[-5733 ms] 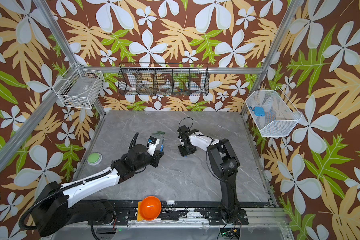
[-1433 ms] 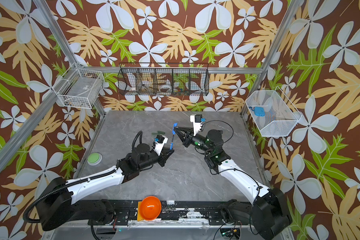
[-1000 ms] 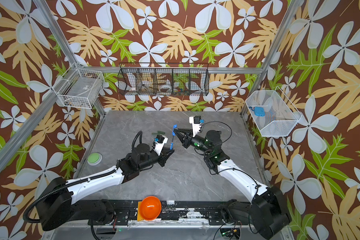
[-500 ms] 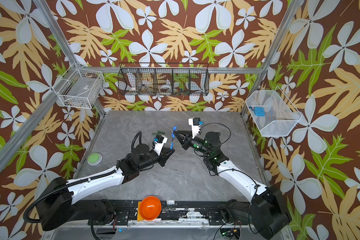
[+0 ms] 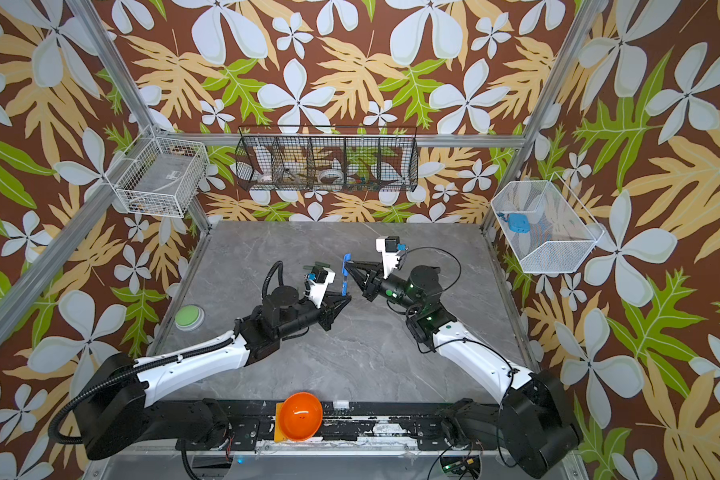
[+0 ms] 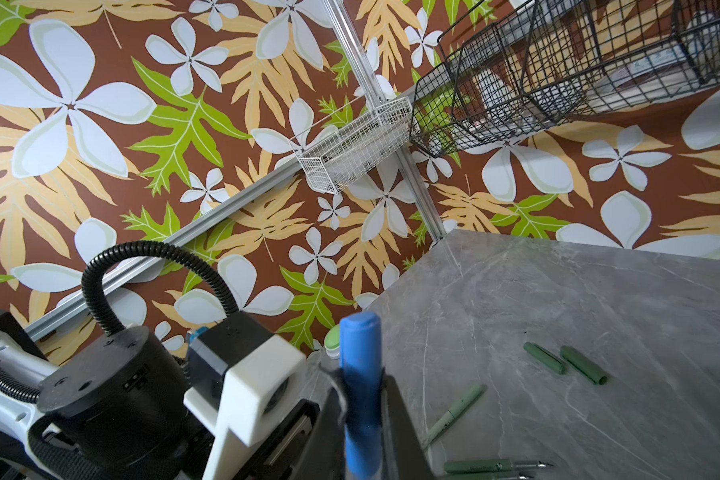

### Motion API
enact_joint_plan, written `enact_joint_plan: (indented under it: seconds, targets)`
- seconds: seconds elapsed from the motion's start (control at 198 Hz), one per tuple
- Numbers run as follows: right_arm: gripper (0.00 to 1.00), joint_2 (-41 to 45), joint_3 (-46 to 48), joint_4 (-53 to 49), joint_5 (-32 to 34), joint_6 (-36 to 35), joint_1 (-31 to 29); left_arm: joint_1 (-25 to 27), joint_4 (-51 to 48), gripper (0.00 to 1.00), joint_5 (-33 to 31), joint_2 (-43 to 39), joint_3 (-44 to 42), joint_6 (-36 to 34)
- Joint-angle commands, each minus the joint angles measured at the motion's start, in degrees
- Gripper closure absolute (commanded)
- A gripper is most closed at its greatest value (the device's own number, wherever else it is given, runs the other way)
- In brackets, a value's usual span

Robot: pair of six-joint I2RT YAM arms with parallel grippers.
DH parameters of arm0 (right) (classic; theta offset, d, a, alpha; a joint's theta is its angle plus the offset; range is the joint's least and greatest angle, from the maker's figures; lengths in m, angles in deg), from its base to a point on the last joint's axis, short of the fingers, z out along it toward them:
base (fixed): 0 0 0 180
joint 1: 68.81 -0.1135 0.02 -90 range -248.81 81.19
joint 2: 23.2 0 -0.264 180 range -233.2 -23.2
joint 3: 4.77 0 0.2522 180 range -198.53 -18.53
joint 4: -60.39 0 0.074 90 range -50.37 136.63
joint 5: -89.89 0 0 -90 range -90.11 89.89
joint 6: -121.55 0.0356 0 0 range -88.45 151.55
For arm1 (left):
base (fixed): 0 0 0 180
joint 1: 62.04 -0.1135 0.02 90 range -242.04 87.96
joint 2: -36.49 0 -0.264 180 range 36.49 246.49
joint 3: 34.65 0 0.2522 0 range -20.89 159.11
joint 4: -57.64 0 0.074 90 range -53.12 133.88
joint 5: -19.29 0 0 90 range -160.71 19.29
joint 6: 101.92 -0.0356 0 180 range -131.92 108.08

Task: Insert the pens into the pen caps
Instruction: 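Bring the blue cap above the blue pen tip held by the left gripper, then push the blue cap down onto the pen tip with the right gripper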

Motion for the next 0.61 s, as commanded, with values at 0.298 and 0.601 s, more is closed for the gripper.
enact_joint_plan:
  seconds: [0.298,0.601]
  targets:
    - [0.85,2.45,-0.02,-6.75,-0.06,-3.69,-0.55,0.02,1.36,1.0,0.37,0.76,2.49,-0.87]
    - [0.54,7.79,-1.4,-20.66,2.4,-13.39,-0.91,0.0,0.5,1.0,-0.03,1.02,4.57,-2.31]
